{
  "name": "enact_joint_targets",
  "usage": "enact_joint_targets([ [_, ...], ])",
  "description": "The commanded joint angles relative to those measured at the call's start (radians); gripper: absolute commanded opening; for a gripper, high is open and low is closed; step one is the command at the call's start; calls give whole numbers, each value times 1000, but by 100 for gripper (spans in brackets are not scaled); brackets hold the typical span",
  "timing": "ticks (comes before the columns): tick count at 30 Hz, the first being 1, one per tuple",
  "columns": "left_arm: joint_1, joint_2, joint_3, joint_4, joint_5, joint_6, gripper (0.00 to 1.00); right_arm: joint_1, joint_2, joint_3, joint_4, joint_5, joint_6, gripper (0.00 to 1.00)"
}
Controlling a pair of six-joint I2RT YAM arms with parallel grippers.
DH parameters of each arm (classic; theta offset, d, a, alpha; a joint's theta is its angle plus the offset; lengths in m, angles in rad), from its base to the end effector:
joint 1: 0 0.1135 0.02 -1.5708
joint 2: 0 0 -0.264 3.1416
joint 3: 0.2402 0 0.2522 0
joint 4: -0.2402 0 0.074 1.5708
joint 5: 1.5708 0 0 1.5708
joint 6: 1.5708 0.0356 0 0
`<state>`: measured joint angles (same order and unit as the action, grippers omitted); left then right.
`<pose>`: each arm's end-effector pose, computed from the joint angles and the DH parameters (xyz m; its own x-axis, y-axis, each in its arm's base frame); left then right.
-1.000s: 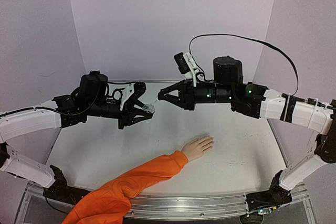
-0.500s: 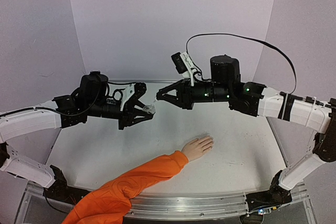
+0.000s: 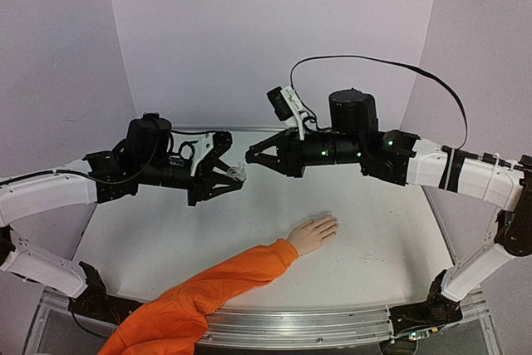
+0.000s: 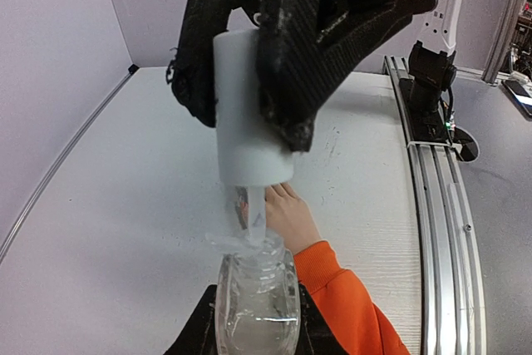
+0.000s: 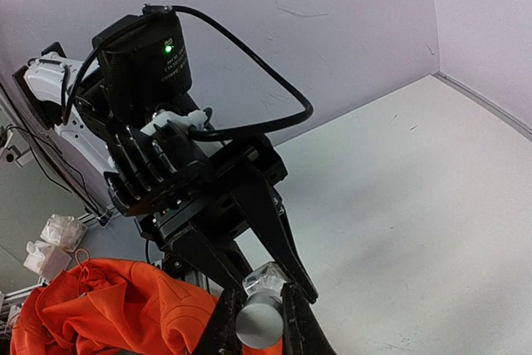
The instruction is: Paint the nails
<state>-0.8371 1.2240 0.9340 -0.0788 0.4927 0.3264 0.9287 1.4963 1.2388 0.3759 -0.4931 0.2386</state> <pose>0.1753 -0.2196 0.3112 0.0759 0.3377 -0.9382 0.9771 0.1626 0.1376 0.2004 0.2961 0.3849 -0.1645 0.1276 -0.9781 -0.9757 0.1245 0.1804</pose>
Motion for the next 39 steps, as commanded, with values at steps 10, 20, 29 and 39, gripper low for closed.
enact_joint_targets([
  [10, -6, -40, 14, 11, -13, 13, 0, 11, -22, 8, 53, 2, 0, 0],
  [20, -8, -50, 11, 10, -14, 15, 0, 15, 14, 17, 49, 28, 5, 0],
  [29, -10, -49, 13, 8, -13, 10, 0, 28, 64, 54, 31, 21, -10, 0],
  [39, -11, -65, 20, 10, -65, -15, 0, 28, 118, 84, -45, -17, -116, 0],
])
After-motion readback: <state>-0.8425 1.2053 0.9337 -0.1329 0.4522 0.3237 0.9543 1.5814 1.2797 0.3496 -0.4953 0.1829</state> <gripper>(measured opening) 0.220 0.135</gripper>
